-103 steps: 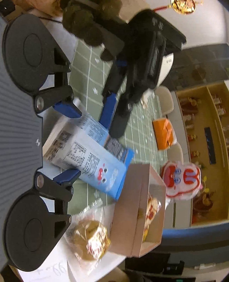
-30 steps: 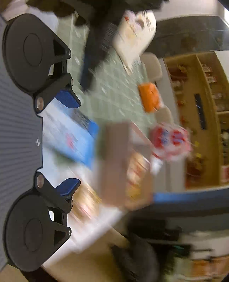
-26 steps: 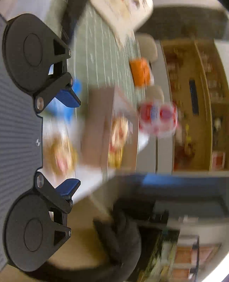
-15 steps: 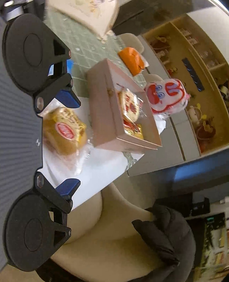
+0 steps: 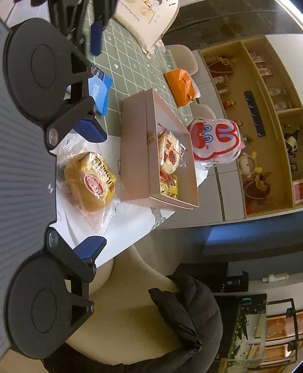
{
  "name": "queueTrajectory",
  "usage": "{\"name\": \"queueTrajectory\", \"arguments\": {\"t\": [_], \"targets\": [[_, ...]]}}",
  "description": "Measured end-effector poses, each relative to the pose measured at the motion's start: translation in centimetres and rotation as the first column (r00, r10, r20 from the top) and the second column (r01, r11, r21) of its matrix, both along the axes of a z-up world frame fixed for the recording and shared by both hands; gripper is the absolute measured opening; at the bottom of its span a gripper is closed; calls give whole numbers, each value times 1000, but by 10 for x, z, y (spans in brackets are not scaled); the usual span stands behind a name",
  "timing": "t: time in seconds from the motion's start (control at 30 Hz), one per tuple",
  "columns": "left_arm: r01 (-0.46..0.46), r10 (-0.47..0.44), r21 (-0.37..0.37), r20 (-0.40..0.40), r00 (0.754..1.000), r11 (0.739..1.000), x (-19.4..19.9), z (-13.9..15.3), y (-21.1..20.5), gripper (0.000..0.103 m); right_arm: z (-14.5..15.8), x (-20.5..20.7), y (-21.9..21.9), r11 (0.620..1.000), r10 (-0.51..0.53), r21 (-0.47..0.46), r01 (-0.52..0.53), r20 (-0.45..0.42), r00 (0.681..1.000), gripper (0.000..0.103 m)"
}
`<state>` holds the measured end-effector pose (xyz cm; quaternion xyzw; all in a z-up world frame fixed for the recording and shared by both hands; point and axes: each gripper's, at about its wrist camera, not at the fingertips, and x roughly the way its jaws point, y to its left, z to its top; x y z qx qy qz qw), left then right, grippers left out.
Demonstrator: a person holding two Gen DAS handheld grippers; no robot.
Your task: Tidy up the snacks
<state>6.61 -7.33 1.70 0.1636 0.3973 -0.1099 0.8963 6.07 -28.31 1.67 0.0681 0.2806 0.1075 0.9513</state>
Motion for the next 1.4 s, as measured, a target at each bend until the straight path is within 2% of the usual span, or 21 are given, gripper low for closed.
{"name": "queueTrajectory", "arguments": {"t": [0.03,0.07,0.13,0.23,0.27,0.33,0.4,0.53,0.67,0.77,0.83,0.9,0.93,1.0,1.1,1.17,1.23,1.27,1.4], "targets": [[16,-16,2,16,1000,1000,-1,0,-4,36,0,-1,-1,1000,-4,4,4,4,1000,88],[23,-23,-7,0,1000,1000,1,0,-6,33,0,-2,-2,1000,-6,7,6,6,1000,88],[33,-37,-79,-51,998,996,6,3,-5,33,-1,-3,-5,1000,-4,13,4,5,1000,88],[33,-56,-184,-120,991,982,13,5,0,37,-1,-3,-7,1000,-1,6,1,6,1000,88],[32,-61,-206,-133,989,978,14,6,2,41,-1,-3,-8,1000,-3,4,3,10,1000,88],[21,-61,-247,-153,986,969,17,6,7,43,0,-3,-9,1000,-3,5,3,17,1000,88],[-20,-34,-313,-166,986,949,18,10,18,43,-1,-2,-9,1000,-1,16,0,16,1000,88],[-101,47,-409,-139,989,907,18,20,52,42,-5,-13,1,998,62,23,-62,5,998,88],[-181,113,-509,-161,980,842,16,19,93,42,-11,-36,33,986,169,-13,-169,-11,986,88],[-229,186,-534,-134,973,814,10,19,115,42,-11,-42,63,974,222,52,-220,-49,974,88],[-261,245,-528,-101,964,808,6,18,126,41,-12,-36,84,972,222,97,-212,-102,970,88],[-269,273,-528,-72,959,805,0,17,133,41,-14,-26,104,979,195,98,-180,-169,966,88],[-266,275,-534,-64,959,803,-2,18,136,41,-15,-20,115,985,167,80,-154,-202,965,89],[-245,267,-548,-41,963,800,-7,19,141,41,-13,-10,135,994,111,4,-112,-199,974,90],[-209,250,-557,-3,968,803,-11,26,146,41,-16,8,163,983,122,-108,-149,-224,967,94],[-190,239,-562,14,971,805,-12,31,148,41,-19,10,174,966,141,-187,-181,-210,968,92],[-171,236,-556,46,971,813,-12,38,148,41,-19,3,174,949,192,-219,-227,-167,967,89],[-165,234,-554,55,971,816,-10,40,147,41,-18,-2,171,940,228,-222,-258,-154,961,85],[-148,217,-562,58,974,814,1,44,133,41,-3,-27,141,927,314,-199,-318,-52,948,85]]}}
